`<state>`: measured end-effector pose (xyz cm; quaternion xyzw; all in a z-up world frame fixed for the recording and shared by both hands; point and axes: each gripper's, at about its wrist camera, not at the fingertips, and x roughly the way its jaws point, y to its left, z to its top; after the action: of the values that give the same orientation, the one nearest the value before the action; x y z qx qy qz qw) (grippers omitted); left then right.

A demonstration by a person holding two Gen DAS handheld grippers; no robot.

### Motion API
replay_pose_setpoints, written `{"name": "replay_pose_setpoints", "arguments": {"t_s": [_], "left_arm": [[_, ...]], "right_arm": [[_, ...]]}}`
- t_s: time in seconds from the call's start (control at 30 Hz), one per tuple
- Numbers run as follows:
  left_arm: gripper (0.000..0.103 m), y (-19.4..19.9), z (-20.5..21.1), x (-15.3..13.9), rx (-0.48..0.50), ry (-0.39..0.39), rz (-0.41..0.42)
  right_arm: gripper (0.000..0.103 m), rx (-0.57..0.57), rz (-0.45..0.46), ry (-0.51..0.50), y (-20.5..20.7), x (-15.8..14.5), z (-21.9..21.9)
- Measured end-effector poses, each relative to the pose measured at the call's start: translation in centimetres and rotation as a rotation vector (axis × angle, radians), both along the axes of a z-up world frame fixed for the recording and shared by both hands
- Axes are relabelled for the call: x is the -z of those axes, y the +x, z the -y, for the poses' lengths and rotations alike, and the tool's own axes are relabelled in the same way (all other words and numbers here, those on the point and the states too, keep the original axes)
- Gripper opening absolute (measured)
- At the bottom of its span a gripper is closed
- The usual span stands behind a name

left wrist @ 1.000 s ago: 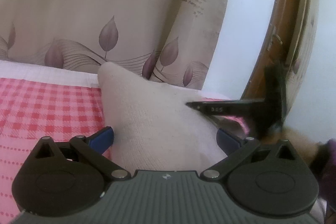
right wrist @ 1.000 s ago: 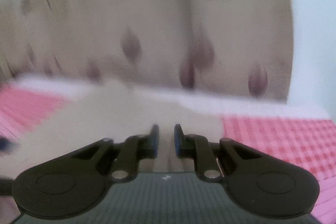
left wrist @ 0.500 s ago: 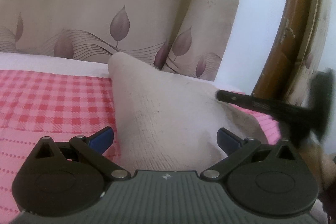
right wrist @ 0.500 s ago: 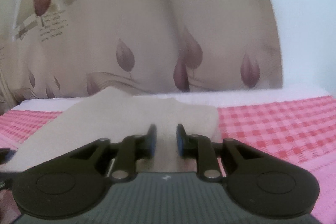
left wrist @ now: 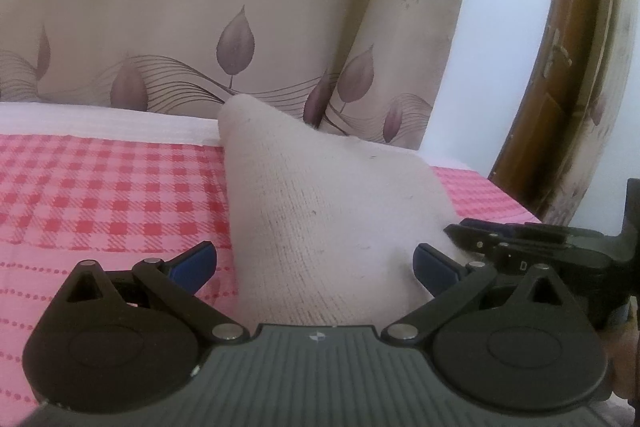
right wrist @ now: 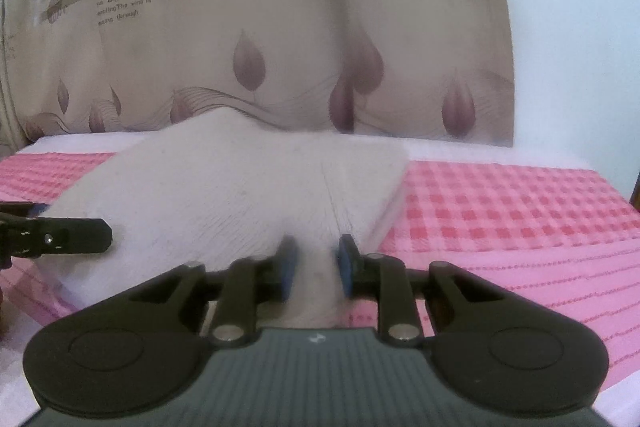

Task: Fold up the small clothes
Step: 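Grasp the folded sweater bundle with both grippers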

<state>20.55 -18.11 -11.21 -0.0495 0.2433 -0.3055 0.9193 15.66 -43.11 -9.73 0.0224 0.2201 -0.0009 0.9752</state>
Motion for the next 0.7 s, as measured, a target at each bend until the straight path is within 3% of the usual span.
{"name": "replay_pose_setpoints", "arguments": {"t_s": [0.07, 0.1, 0.13, 0.2, 0.43, 0.57, 0.7], "left_arm": [[0.103, 0.0, 0.1, 0.0, -0.002, 0.006, -0.001], [0.103, 0.1, 0.1, 0.0, -0.003, 0.006, 0.0], [0.103, 0.1, 0.1, 0.0, -0.006, 0.009, 0.0], [0.103, 0.1, 0.1, 0.0, -0.009, 0.014, -0.001], [0.103, 0.2, -0.5, 0.0, -0.024, -0.01, -0.006], [0.103, 0.8, -2.1, -0.2, 0.052, -0.112, -0.036], [0.103, 3.7, -4.1, 0.1, 0.066, -0.238, -0.166]], "right_arm": [[0.045, 0.02, -0.006, 0.006, 0.1, 0.0, 0.1], [0.066, 0.051, -0.016, 0.019, 0.3, 0.1, 0.5], [0.075, 0.081, -0.024, 0.04, 0.5, 0.3, 1.0], [0.074, 0.084, -0.034, 0.085, 0.5, 0.4, 1.7], [0.074, 0.079, -0.018, 0.09, 0.6, 0.6, 1.8], [0.074, 0.061, -0.023, 0.138, 0.6, 0.6, 2.4], [0.074, -0.036, -0.079, 0.283, 1.2, 0.7, 4.4]]}}
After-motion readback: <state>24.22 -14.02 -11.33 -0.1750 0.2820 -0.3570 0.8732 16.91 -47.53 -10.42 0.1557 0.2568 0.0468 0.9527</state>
